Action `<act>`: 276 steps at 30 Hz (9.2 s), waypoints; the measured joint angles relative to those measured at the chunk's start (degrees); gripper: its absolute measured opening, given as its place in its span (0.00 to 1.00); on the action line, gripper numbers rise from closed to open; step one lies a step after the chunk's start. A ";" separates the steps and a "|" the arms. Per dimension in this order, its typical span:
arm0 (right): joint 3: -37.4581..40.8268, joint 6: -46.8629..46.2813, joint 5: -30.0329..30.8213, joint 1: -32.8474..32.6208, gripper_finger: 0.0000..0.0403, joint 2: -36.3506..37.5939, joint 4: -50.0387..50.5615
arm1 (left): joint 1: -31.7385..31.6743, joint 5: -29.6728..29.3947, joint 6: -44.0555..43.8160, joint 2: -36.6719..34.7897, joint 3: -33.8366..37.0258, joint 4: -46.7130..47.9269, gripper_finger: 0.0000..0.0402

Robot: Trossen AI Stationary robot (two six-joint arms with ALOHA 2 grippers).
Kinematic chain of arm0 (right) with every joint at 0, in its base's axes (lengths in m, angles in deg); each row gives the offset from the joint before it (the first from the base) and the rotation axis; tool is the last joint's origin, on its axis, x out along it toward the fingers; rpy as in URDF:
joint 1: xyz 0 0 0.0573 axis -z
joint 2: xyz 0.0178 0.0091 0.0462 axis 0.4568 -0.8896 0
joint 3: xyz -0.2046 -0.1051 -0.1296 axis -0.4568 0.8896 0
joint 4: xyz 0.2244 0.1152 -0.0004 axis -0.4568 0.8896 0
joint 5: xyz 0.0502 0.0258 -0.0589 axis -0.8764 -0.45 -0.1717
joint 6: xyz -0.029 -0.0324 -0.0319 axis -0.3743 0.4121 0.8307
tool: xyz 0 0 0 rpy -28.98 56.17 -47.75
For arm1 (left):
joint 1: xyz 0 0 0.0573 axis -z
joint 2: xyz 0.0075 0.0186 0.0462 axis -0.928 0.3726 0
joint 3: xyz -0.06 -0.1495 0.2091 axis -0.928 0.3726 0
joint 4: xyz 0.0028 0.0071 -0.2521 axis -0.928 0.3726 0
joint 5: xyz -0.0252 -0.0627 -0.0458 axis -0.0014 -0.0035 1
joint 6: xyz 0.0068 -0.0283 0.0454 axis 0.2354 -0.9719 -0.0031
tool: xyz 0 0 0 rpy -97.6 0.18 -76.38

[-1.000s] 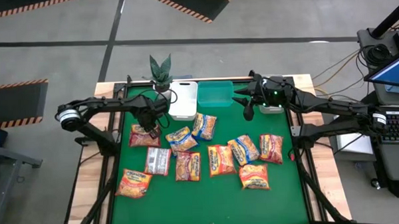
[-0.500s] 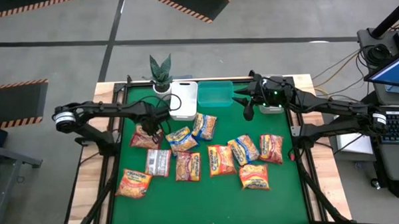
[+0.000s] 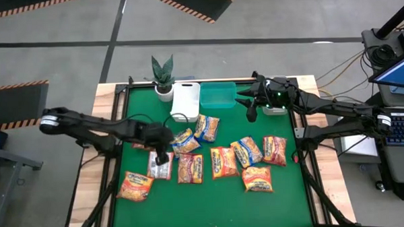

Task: Sort Maruchan noodles
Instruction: Put the red noodle pack into the white bin

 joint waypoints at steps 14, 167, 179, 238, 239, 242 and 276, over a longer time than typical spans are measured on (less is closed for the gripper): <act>0.02 0.20 0.06 0.00 0.33 0.00 -0.24 | 2.57 -10.80 -21.81 1.15 4.87 12.03 0.00; 0.13 3.27 0.09 -0.02 0.33 -0.02 -1.06 | -7.01 -33.86 12.58 2.00 -13.05 -7.30 0.01; 0.13 3.83 0.10 -0.02 0.33 -0.02 -1.05 | -4.03 -32.87 9.12 -7.73 -13.05 -11.38 0.01; 0.15 4.91 0.10 0.00 0.33 -0.02 -1.38 | 2.13 -30.80 24.67 -18.81 16.14 -83.98 0.01; 0.15 4.94 0.10 0.00 0.33 -0.02 -1.38 | 2.13 -30.72 24.71 -18.95 16.75 -84.79 0.01; 0.15 5.29 0.10 0.00 0.33 -0.02 -1.38 | 2.13 -30.70 24.68 -19.51 18.80 -86.86 0.01; 0.15 5.26 0.12 0.00 0.33 -0.02 -1.65 | 1.78 -56.23 -11.84 -26.08 20.84 -15.64 0.01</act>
